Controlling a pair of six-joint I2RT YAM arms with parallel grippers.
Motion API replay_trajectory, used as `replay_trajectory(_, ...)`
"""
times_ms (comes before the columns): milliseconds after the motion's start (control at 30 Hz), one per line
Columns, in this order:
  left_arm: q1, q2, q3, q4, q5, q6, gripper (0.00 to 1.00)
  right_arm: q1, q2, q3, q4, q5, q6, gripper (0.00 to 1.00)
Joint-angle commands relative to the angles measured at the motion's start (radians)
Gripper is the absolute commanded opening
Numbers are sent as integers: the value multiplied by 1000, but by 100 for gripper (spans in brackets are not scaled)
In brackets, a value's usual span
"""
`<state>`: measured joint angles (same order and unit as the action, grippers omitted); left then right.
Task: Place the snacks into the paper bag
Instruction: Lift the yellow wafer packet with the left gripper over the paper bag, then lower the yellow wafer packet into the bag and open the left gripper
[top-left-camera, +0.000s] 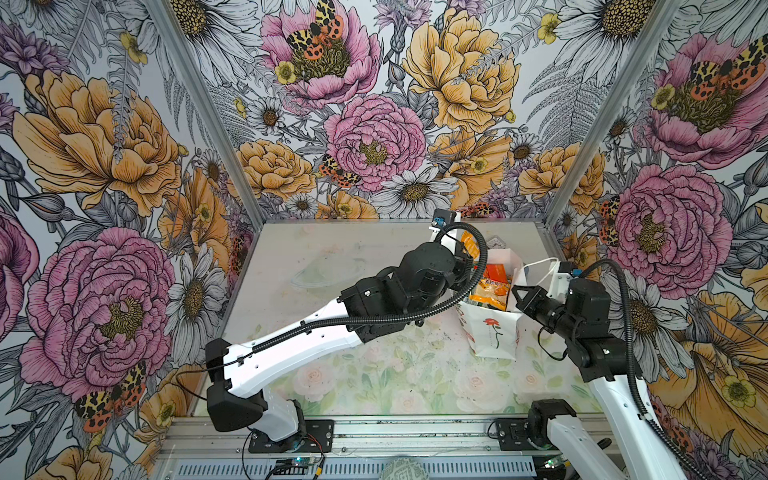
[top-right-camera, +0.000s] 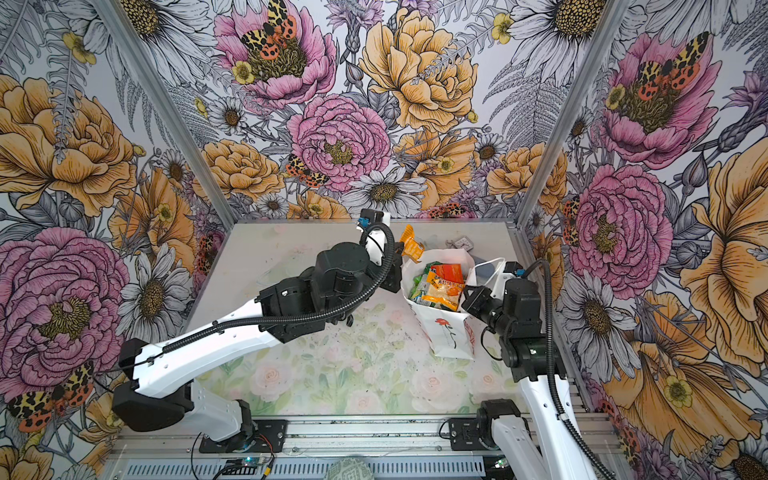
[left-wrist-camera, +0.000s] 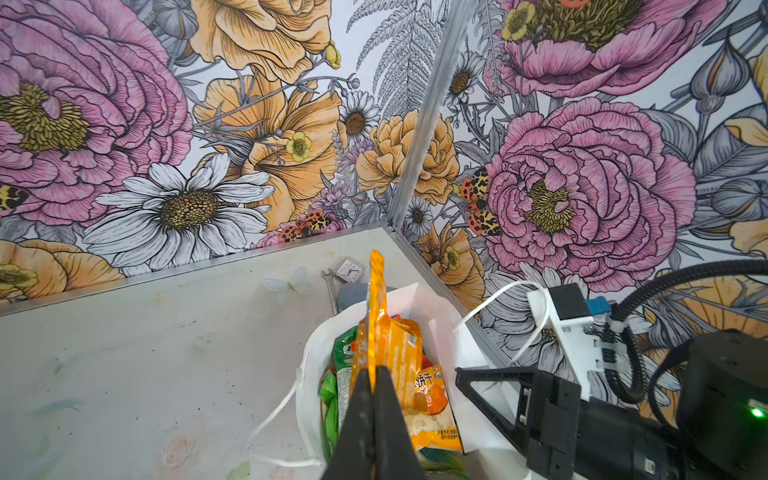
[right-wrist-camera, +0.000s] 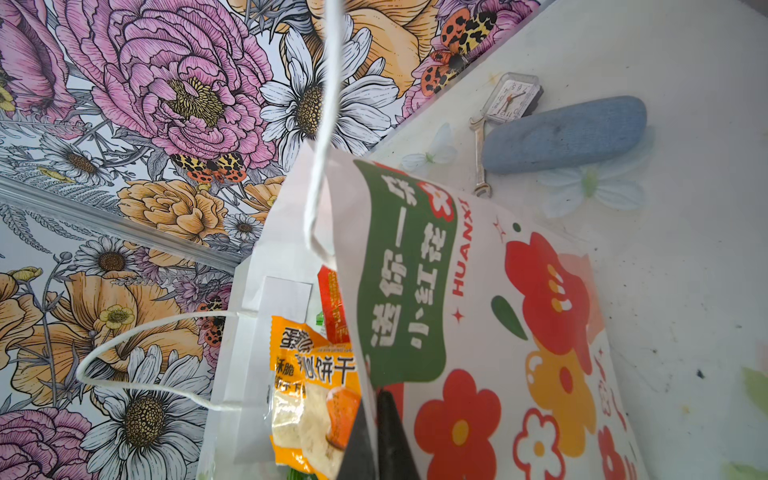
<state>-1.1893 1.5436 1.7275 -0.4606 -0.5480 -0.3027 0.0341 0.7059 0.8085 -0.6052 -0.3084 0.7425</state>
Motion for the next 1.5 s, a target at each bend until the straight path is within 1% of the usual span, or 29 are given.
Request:
replay_trajectory(0, 10, 56, 64, -22, 82, 9, 0, 10, -23, -1, -10, -21, -1, 0)
replay_trajectory(167, 54, 158, 130, -68, 173, -44, 0, 10, -22, 0, -10, -21, 1, 0)
replay_trajectory(267, 70, 214, 175, -93, 209, -58, 0, 10, -22, -1, -10, -21, -2, 0)
replay_trajectory(433, 84, 314, 251, -142, 243, -77, 0, 10, -22, -4, -10, -21, -9, 0)
replay_trajectory(667, 95, 390, 302, -145, 296, -115, 0, 10, -22, -5, -10, -21, -15, 0)
replay_trajectory(967, 118, 440, 314, -166, 313, -175, 0, 10, -29, -11, -16, -14, -19, 0)
replay_trajectory(1167, 152, 530, 394, -303, 332, -235, 0, 10, -25, 7, -20, -11, -22, 0)
replay_trajectory(1200, 159, 543, 401, -319, 370, -247, 0, 10, -24, 8, -20, -11, -21, 0)
replay_trajectory(1267, 168, 559, 407, -338, 385, -260, 0, 10, -21, 11, -21, -12, -21, 0)
replay_trajectory(1300, 170, 562, 410, -349, 382, -262, 0, 10, -19, 11, -21, -12, -22, 0)
replay_trajectory(1400, 166, 556, 407, -376, 322, -255, 0, 10, -15, 14, -21, -14, -23, 0)
replay_trajectory(1467, 172, 550, 401, -382, 313, -255, 4, 10, -15, 16, -22, -15, -24, 0)
